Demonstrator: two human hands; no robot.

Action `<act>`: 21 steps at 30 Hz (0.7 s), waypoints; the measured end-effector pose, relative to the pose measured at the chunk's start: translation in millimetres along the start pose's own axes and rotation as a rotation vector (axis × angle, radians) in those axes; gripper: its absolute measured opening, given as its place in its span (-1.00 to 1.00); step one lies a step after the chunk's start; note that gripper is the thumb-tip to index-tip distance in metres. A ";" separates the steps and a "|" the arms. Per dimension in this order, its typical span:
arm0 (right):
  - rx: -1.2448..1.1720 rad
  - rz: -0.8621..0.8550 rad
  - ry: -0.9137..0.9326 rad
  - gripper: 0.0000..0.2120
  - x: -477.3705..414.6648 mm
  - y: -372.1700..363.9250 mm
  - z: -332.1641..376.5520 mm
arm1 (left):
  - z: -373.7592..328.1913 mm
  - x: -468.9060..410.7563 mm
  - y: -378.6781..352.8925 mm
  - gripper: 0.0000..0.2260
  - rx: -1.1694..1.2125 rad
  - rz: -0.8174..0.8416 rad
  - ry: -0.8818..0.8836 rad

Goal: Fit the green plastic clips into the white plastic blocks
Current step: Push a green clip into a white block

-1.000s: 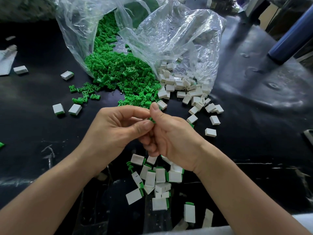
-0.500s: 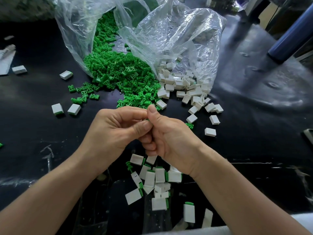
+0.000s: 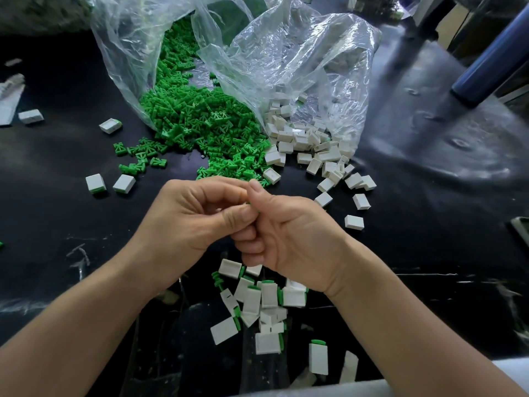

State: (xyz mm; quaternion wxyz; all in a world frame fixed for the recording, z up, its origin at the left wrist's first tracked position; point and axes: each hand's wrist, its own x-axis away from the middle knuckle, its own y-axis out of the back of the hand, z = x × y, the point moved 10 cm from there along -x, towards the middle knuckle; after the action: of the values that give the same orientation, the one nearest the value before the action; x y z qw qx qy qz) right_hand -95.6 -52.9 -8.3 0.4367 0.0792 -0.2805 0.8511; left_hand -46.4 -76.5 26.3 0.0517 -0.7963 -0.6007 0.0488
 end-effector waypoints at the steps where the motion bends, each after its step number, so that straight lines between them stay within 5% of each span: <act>1: -0.017 -0.014 0.006 -0.44 0.8 -0.5 1.5 | -0.5 0.0 0.4 -0.81 0.003 -0.007 0.001; 3: -0.005 0.001 0.041 -0.71 2.4 -3.3 4.7 | -1.2 0.4 0.1 -0.82 -0.006 -0.006 0.004; 4: 0.024 -0.016 0.045 -0.50 3.7 -1.6 3.3 | -1.3 0.7 0.1 -0.83 -0.013 -0.003 0.005; 8: 0.030 -0.029 0.043 -0.42 0.3 0.8 -0.8 | -1.9 0.4 0.6 -0.86 -0.024 0.002 0.007; 15: -0.097 0.012 0.034 -0.60 -0.8 0.6 5.2 | 1.3 -1.0 7.6 -0.80 0.011 -0.048 0.019; 21: 0.067 -0.082 0.111 -0.75 4.0 10.3 12.9 | 2.6 -0.7 4.2 -0.83 0.056 0.018 0.067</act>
State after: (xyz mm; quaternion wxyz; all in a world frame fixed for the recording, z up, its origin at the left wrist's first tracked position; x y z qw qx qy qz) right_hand -107.6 -61.9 -0.4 0.4831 0.0579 -0.2236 0.8446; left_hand -43.0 -78.2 23.2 0.0935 -0.8010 -0.5900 0.0394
